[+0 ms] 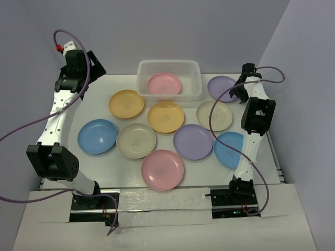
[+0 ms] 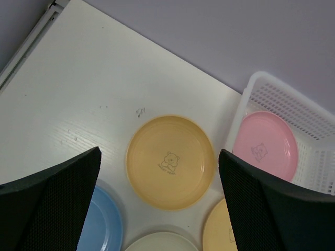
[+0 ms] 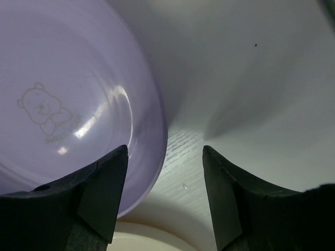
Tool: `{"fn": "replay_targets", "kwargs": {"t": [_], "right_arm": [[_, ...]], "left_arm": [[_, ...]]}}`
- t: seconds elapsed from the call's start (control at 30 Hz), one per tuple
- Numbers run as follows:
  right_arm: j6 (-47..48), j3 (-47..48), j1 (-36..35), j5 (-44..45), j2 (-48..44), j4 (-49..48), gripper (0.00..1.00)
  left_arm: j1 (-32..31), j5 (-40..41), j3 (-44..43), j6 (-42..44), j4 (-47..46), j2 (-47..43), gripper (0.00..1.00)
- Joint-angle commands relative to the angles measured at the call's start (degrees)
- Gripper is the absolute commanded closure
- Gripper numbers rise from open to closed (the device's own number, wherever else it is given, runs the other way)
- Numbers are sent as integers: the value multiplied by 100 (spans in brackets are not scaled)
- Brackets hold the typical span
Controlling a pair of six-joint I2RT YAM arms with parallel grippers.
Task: Place the plates into the plastic bin on the countertop
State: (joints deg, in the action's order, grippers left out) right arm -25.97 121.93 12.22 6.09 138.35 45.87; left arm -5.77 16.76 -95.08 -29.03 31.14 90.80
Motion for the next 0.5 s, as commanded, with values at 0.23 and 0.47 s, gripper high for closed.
{"fn": "replay_targets", "kwargs": {"t": [0.23, 0.47], "right_arm": [[-271, 353, 253, -186, 295, -5, 72], [-512, 30, 511, -857, -170, -98, 100]], "left_arm": [[1468, -1774, 812, -713, 125, -90, 2], [1689, -1822, 1182, -656, 88, -234, 2]]}}
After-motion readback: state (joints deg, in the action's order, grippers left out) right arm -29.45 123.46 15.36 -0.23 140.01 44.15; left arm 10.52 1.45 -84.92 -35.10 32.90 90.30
